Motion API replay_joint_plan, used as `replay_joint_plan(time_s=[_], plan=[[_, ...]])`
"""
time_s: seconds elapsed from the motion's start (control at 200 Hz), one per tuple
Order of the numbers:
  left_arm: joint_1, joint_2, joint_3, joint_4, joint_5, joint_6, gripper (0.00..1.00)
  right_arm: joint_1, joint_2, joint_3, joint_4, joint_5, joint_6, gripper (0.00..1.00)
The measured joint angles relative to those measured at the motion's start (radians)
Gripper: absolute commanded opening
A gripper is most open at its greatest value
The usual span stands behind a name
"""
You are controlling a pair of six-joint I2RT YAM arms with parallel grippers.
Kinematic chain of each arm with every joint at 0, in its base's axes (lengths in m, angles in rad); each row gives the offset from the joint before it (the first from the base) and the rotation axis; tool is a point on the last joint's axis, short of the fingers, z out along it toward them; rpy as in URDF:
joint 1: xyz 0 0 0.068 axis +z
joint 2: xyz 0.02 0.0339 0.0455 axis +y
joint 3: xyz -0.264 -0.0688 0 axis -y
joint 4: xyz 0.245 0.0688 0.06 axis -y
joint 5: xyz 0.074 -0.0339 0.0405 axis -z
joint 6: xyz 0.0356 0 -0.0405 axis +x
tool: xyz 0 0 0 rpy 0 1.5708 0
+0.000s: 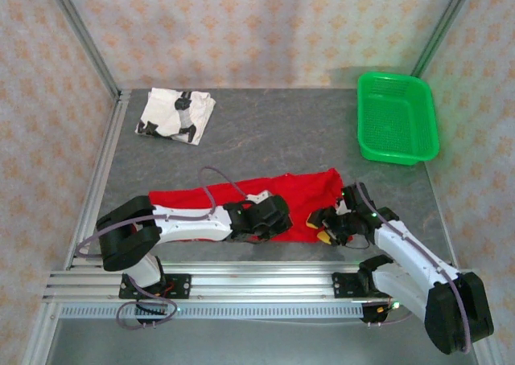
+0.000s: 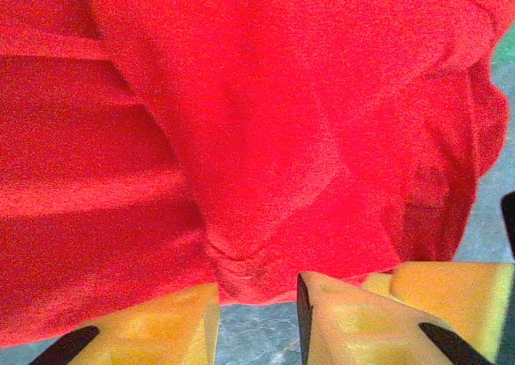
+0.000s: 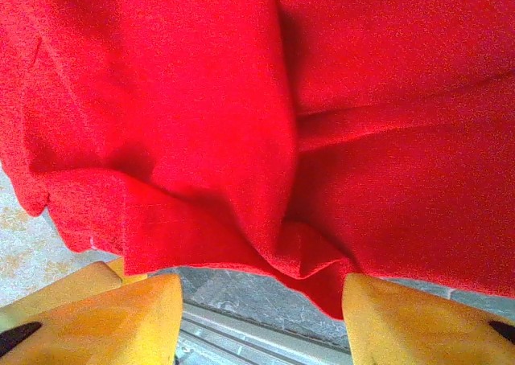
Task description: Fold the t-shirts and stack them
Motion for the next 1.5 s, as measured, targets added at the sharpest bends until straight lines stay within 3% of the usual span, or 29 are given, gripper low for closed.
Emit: replay_joint_plan(time_s=[0.215,0.52,1.046,1.291,1.496], plan=[[-0.016,0.008,0.016,-0.042,0.006,0.052,0.23,0.000,0.028,0.015,-0.001,0.001,-0.014,0.55],[-0.061,0.011,0.060,-0.159,-0.014,0.230,0.28,0.000,0.068,0.047,-0.003,0.004,-0.031,0.55],[-0.063,0.120,0.186,-0.212,-0.133,0.393,0.28,0.000,0.097,0.063,-0.005,0.012,-0.053,0.52],[-0.042,0.159,0.233,-0.233,-0.142,0.434,0.21,0.000,0.051,0.063,-0.045,0.022,-0.076,0.49],[-0.021,0.192,0.248,-0.259,-0.143,0.459,0.07,0.015,0.045,0.063,-0.063,0.023,-0.111,0.45]])
